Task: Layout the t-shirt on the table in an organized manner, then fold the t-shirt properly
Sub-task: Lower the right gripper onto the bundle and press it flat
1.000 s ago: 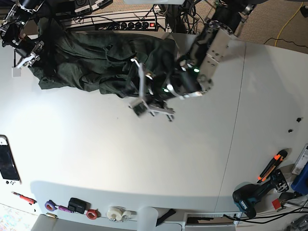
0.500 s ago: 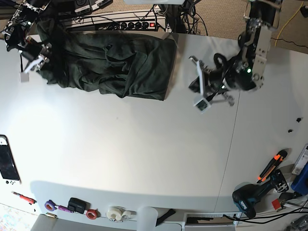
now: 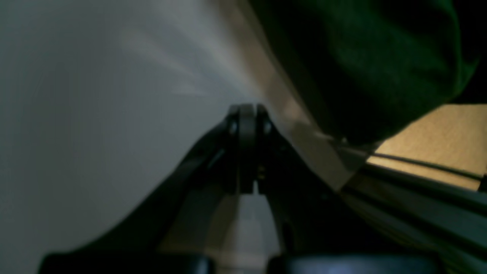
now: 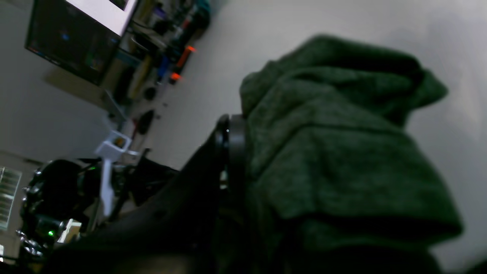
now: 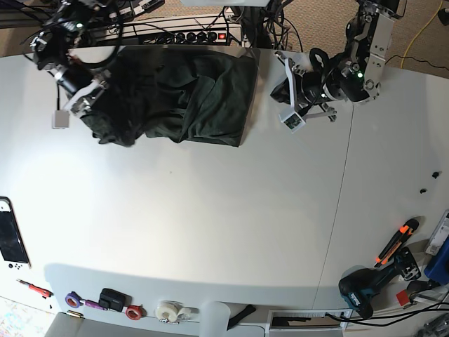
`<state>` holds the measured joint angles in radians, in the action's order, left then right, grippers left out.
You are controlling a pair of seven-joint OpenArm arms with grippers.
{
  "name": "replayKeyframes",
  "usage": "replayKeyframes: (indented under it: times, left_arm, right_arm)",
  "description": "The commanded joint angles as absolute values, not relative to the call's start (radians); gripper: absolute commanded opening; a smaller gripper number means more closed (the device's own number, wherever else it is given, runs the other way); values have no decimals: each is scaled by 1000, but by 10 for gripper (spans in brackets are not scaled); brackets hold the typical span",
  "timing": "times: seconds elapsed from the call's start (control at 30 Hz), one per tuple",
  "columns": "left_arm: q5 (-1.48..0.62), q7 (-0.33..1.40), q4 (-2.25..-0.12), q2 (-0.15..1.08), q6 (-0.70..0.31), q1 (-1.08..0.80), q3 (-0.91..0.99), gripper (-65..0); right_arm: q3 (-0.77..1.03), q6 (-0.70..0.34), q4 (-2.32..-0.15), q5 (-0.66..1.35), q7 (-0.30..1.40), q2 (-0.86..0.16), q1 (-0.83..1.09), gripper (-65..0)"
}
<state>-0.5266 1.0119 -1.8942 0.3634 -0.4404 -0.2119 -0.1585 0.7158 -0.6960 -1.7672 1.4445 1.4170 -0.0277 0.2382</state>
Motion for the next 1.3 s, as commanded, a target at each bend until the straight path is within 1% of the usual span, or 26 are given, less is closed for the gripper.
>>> replayKeyframes:
  times: [0.0, 0.17, 0.33, 0.57, 0.7, 0.77, 0.8, 0.9, 0.93, 0.97, 1.1, 1.27]
  left_arm:
    - [-553, 994, -1910, 368, -441, -205, -155, -650]
    - [-570, 994, -1910, 368, -441, -205, -155, -650]
    - [-570, 994, -1910, 368, -441, -205, -155, -650]
    - [-570, 995, -1910, 368, -441, -205, -155, -650]
    - [-570, 995, -1910, 368, -441, -205, -155, -650]
    - [-570, 995, -1910, 368, -442, -205, -155, -650]
    - [-570, 995, -1910, 368, -441, -205, -155, -650]
    - [-570, 995, -1910, 368, -442, -205, -155, -650]
    - [-570, 995, -1910, 368, -442, -205, -155, -650]
    - [-570, 995, -1910, 368, -442, -205, -155, -650]
    - [-570, 997, -1910, 369, -442, -205, -155, -650]
    - [-570, 998, -1910, 369, -442, -205, -155, -650]
  right_arm:
    - [719, -698, -1810, 1484, 1396, -20, 233, -650]
    - [686, -698, -1910, 1484, 1396, 52, 233, -650]
    - [556, -698, -1926, 1462, 1396, 89, 233, -650]
    - [356, -698, -1926, 1129, 1396, 105, 233, -650]
    - [255, -694, -1926, 963, 1308, 105, 233, -650]
    - [200, -661, -1926, 898, 1279, 105, 232, -649]
    - [173, -654, -1926, 875, 1269, 105, 232, -595]
    - [105, -654, -1926, 863, 1246, 105, 232, -357]
    - [88, -654, -1926, 863, 1232, 105, 232, -310]
    - [76, -654, -1926, 863, 1220, 105, 232, -301]
    - [83, -654, -1933, 859, 1224, 105, 233, -301]
    - [221, -630, -1998, 845, 1222, 105, 233, -301]
